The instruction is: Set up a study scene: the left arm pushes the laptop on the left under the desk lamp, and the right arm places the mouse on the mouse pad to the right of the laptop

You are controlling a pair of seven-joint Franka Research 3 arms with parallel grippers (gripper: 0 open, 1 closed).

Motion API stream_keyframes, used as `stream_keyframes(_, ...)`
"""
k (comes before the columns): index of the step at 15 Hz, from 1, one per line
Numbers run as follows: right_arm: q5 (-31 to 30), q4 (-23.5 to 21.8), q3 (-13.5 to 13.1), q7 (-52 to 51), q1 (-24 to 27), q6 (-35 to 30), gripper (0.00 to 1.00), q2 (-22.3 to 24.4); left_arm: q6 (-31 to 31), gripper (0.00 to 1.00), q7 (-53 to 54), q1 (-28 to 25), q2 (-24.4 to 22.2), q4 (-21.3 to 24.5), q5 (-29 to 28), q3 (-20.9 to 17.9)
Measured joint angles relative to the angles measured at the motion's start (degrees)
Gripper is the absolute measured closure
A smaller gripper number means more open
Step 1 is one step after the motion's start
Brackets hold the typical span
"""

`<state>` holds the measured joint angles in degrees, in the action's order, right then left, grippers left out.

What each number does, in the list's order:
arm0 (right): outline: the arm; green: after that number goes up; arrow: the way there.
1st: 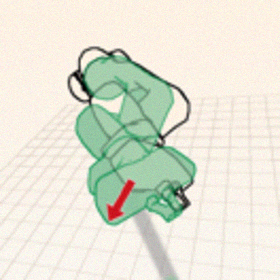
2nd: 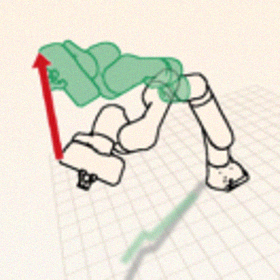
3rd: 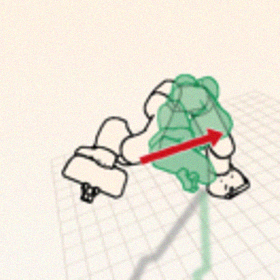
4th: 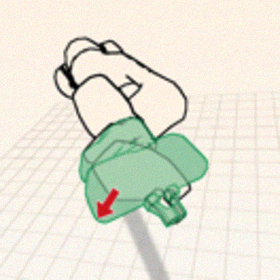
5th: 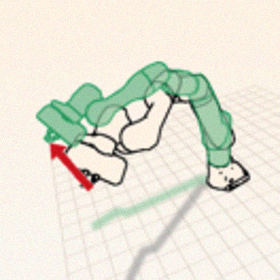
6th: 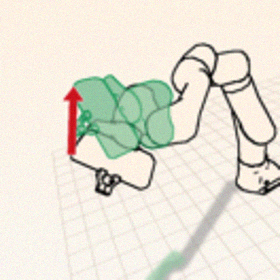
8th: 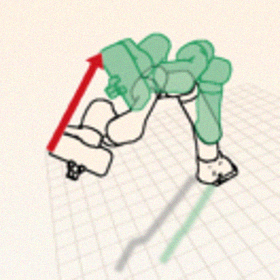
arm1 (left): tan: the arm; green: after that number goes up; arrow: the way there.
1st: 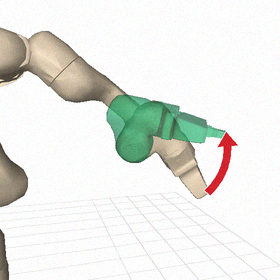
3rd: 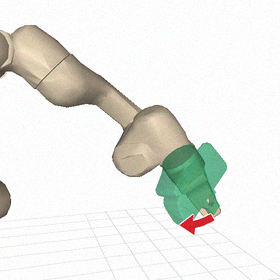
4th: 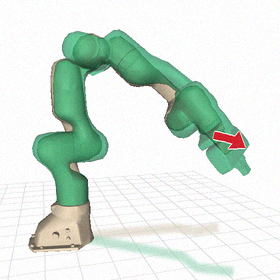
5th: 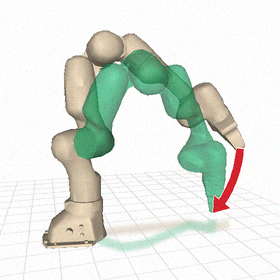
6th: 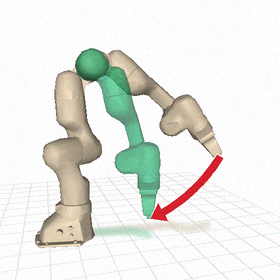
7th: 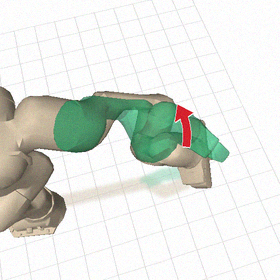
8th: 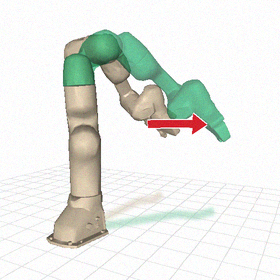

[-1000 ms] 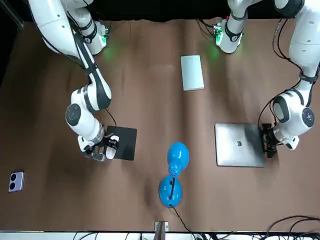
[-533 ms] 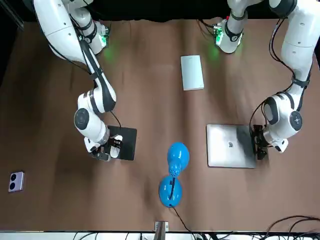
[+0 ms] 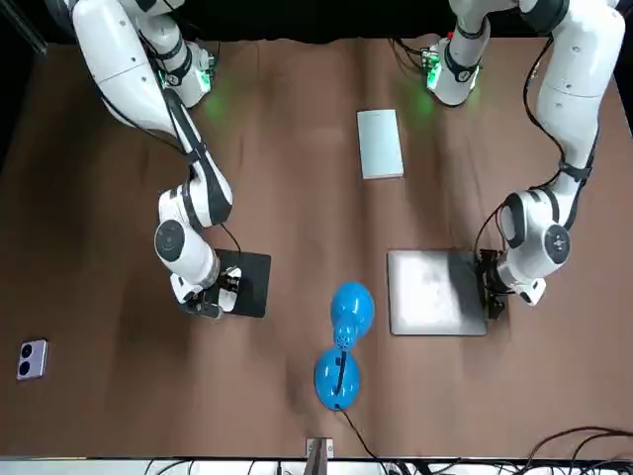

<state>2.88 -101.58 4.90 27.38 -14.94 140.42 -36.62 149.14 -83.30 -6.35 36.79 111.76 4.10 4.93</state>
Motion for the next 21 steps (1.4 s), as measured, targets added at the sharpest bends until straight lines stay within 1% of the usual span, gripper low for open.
stream_keyframes(4, -0.72, -0.07, 0.0, 0.03, -0.61, 0.33, 0.37, -0.65, -0.27, 0.0, -4.58, 4.2, 0.0, 0.01, 0.0, 0.2)
stream_keyframes(5, -0.9, -0.14, 0.0, 0.03, -0.68, 0.35, 0.37, -1.01, -0.32, 0.0, -7.28, 6.78, 0.0, 0.01, 0.0, 0.33)
stream_keyframes(6, -1.27, -0.15, -0.01, 0.03, -0.68, 0.35, 0.37, -1.18, -0.32, 0.0, -8.51, 7.99, 0.0, 0.01, 0.0, 0.37)
stream_keyframes(11, -2.39, -1.38, -0.07, 0.05, -0.68, 2.99, 0.37, -1.4, -0.3, 0.0, -13.12, 13.12, 0.0, 0.01, 0.05, 0.69)
stream_keyframes(14, -2.49, -1.51, -0.07, 0.05, -0.7, 3.18, 0.37, -1.35, -0.21, 0.0, -15.44, 16.36, 0.01, 0.02, 1.38, 1.32)
stream_keyframes(15, -2.5, -1.53, -0.07, 0.05, -0.7, 3.22, 0.36, -1.35, 0.01, 0.0, -15.96, 17.47, 0.01, 0.02, 1.83, 1.42)
stream_keyframes(19, -2.59, -2.03, -0.11, 0.06, -0.7, 3.6, 0.05, -1.44, 1.32, 0.0, -17.43, 21.27, 0.2, 0.0, 3.51, 1.52)
stream_keyframes(21, -2.6, -2.04, -0.11, 0.06, -0.7, 3.63, 0.03, -1.44, 2.05, 0.0, -18.58, 22.87, 0.54, -0.3, 3.88, 1.53)
